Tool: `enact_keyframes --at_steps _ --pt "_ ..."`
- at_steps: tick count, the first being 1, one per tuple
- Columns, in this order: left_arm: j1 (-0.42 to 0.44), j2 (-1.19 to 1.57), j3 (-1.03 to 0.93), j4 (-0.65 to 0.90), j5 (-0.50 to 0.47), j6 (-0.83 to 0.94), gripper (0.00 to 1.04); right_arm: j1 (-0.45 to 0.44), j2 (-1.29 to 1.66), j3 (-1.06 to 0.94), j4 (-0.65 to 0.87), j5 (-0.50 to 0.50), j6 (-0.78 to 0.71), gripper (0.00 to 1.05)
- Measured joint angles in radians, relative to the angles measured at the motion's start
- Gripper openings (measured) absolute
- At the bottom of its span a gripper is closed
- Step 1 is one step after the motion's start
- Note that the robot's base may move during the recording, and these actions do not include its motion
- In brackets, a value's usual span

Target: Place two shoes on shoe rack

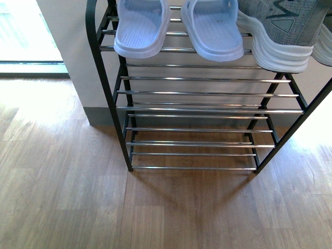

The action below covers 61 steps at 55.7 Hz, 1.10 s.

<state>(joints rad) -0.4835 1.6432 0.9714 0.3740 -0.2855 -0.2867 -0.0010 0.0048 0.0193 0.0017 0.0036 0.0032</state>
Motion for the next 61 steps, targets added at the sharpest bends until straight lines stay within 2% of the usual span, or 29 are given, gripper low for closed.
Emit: enact_keyframes --at_steps 5,16,24,34,44,46,49,51,54,57,61 --pt "0.0 -0.145 -0.146 0.026 -0.11 0.046 0.95 0.0 0.0 0.0 0.0 0.0 0.0 0.96" --pt "-0.014 -0.483 -0.374 -0.023 -0.242 0.065 0.95 0.0 0.0 0.0 0.0 0.0 0.0 0.96" --pt "-0.109 -0.804 -0.536 -0.183 -0.411 0.042 0.95 0.0 0.0 0.0 0.0 0.0 0.0 0.96" --pt "-0.151 -1.052 -0.651 -0.328 -0.497 -0.023 0.95 0.0 0.0 0.0 0.0 0.0 0.0 0.96" --pt "-0.158 -1.178 -0.698 -0.288 -0.489 -0.043 0.95 0.0 0.0 0.0 0.0 0.0 0.0 0.96" --pt "-0.148 -1.189 -0.709 -0.261 -0.451 -0.01 0.93 0.0 0.0 0.0 0.0 0.0 0.0 0.96" --pt "-0.101 -1.226 -0.75 -0.201 -0.318 0.085 0.82 0.0 0.0 0.0 0.0 0.0 0.0 0.96" --pt "-0.075 -1.248 -0.768 -0.2 -0.265 0.124 0.76 0.0 0.0 0.0 0.0 0.0 0.0 0.96" --pt "0.002 -1.306 -0.8 -0.213 -0.176 0.206 0.62 0.0 0.0 0.0 0.0 0.0 0.0 0.96" --pt "0.049 -1.336 -0.815 -0.226 -0.135 0.234 0.53 0.0 0.0 0.0 0.0 0.0 0.0 0.96" --pt "0.087 -1.44 -0.84 -0.328 -0.098 0.257 0.37 0.0 0.0 0.0 0.0 0.0 0.0 0.96"
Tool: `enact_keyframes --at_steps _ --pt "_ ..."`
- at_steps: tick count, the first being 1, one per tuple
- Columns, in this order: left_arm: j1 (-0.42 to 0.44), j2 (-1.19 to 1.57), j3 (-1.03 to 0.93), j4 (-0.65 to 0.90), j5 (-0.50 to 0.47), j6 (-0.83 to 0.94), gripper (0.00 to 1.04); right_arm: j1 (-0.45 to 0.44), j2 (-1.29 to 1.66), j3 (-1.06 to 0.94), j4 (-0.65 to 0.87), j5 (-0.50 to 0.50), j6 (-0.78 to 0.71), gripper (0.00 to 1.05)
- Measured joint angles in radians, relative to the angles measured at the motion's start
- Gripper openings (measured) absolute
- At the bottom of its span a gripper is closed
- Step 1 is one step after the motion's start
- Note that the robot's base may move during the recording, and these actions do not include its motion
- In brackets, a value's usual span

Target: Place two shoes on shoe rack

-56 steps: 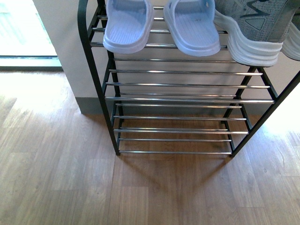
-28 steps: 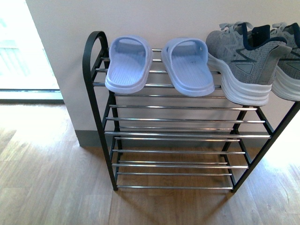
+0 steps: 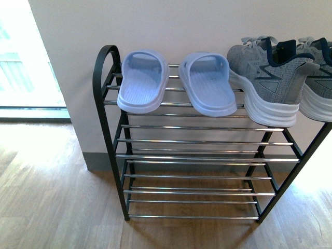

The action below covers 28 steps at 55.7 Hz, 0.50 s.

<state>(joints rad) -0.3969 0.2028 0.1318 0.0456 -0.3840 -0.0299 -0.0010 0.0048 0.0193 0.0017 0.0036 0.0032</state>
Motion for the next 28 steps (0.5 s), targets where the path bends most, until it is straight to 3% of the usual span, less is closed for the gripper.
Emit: enact_keyframes --at_steps 10,20,24,28 --pt "0.138 -0.093 -0.033 -0.03 0.137 0.014 0.01 0.0 0.0 0.0 0.0 0.0 0.0 0.96" --pt "0.232 -0.127 -0.059 -0.04 0.23 0.019 0.01 0.0 0.0 0.0 0.0 0.0 0.0 0.96" --pt "0.324 -0.145 -0.066 -0.047 0.347 0.019 0.01 0.0 0.0 0.0 0.0 0.0 0.0 0.96" --pt "0.376 -0.148 -0.073 -0.048 0.368 0.019 0.01 0.0 0.0 0.0 0.0 0.0 0.0 0.96"
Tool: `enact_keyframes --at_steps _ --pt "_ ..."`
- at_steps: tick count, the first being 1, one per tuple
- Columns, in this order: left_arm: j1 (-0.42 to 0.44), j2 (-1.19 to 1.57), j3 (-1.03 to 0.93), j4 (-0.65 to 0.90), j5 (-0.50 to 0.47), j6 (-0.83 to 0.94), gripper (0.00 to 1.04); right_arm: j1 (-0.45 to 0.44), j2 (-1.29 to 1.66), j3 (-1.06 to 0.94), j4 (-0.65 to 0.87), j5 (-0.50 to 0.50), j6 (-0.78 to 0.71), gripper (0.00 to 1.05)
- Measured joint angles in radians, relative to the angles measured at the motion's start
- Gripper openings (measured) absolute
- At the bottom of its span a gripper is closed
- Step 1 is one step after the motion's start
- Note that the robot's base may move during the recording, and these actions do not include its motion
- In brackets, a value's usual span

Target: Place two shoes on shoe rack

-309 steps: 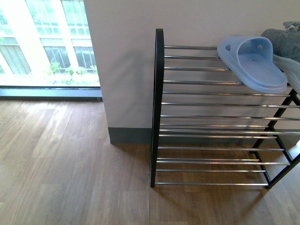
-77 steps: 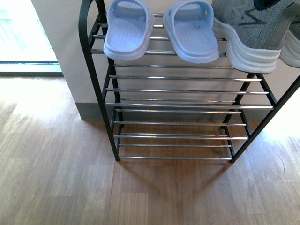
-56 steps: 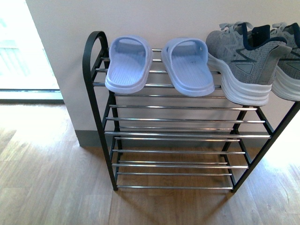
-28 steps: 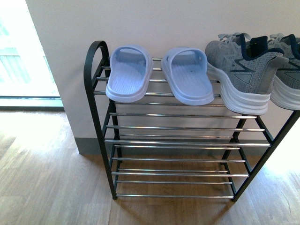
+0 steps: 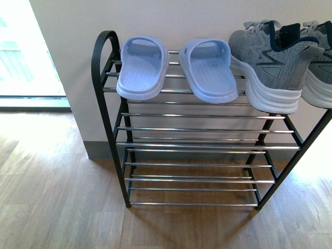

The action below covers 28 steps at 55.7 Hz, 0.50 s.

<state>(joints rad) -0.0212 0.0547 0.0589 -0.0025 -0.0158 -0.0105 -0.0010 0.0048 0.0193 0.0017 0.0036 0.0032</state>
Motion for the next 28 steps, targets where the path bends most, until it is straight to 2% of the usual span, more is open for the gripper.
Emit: enact_keyframes --at_steps 28 --pt "0.018 -0.039 -0.045 0.002 0.014 0.002 0.01 0.0 0.0 0.0 0.0 -0.001 0.0 0.96"
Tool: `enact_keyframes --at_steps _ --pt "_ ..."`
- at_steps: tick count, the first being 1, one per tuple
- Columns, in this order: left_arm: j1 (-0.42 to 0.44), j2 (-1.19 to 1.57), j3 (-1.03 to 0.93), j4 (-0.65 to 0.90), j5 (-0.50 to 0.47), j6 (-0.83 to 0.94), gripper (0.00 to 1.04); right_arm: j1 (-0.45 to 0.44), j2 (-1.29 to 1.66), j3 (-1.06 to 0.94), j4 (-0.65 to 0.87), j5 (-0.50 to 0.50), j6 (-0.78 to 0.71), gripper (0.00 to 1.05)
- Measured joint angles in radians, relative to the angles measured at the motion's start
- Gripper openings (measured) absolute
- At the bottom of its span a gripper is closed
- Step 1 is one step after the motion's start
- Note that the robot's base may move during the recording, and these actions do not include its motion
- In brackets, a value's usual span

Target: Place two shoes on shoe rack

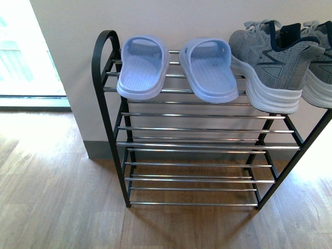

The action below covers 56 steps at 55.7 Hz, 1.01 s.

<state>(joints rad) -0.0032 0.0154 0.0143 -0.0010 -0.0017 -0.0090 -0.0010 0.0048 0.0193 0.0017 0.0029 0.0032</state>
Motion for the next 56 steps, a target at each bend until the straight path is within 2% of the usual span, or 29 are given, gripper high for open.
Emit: enact_keyframes --at_steps 3,5,9,18,28,56 --pt "0.0 0.0 0.0 0.0 0.0 0.0 0.01 0.0 0.0 0.0 0.0 0.0 0.0 0.96" --pt "0.0 0.0 0.0 0.0 0.0 -0.001 0.06 0.0 0.0 0.0 0.0 0.0 0.0 0.96" --pt "0.0 0.0 0.0 0.0 0.0 0.0 0.24 0.0 0.0 0.0 0.0 0.0 0.0 0.96" --pt "0.0 0.0 0.0 0.0 0.0 0.0 0.52 0.0 0.0 0.0 0.0 0.0 0.0 0.96" --pt "0.0 0.0 0.0 0.0 0.001 0.0 0.96 0.0 0.0 0.0 0.0 0.0 0.0 0.96" --pt "0.0 0.0 0.0 0.0 0.002 0.002 0.95 0.0 0.0 0.0 0.0 0.001 0.0 0.96"
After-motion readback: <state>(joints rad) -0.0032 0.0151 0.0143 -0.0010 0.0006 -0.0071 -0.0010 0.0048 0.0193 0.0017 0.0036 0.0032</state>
